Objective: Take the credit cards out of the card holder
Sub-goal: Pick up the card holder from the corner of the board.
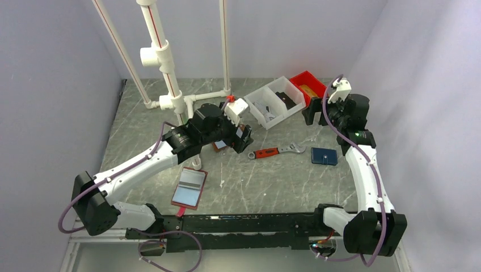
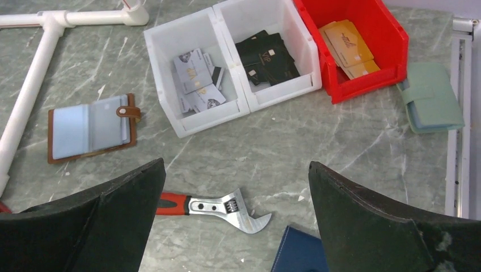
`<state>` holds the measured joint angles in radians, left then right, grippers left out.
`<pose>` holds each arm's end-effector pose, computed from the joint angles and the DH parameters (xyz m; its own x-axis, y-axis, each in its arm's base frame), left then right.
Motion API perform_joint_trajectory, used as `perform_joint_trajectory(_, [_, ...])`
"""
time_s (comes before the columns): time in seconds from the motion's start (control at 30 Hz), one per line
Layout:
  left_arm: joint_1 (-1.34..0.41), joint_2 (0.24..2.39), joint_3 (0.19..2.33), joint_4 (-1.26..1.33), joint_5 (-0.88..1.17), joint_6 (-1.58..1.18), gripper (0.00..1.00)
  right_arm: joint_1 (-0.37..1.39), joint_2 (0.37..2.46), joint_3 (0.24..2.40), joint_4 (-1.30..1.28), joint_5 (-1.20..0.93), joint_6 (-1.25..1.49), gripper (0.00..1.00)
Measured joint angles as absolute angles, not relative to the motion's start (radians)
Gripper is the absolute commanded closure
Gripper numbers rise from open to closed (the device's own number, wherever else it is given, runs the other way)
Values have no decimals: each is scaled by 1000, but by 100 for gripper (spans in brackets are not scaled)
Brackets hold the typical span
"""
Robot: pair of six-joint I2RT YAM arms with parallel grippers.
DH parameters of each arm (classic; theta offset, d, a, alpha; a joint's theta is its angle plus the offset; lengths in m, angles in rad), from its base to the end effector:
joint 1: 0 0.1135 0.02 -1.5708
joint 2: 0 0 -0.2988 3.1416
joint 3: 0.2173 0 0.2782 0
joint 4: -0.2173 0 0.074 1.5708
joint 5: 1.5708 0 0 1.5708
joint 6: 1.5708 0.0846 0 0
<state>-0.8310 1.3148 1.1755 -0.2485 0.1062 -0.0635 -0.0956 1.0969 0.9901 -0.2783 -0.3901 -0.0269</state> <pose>0.2415 -0.2779 0.3644 -0.3052 0.2408 -0.9213 0.7828 0.6144 -0.0987 0.3029 0.0033 0.3529 -0.3667 0.0102 -0.9303 -0.2725 0.9549 0.1179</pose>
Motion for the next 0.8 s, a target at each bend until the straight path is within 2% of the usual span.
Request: perform_joint_trajectory(0.8, [-822,1316,1126,-228,47,-39,1,-167,1134,941,-243,-396,-66,0])
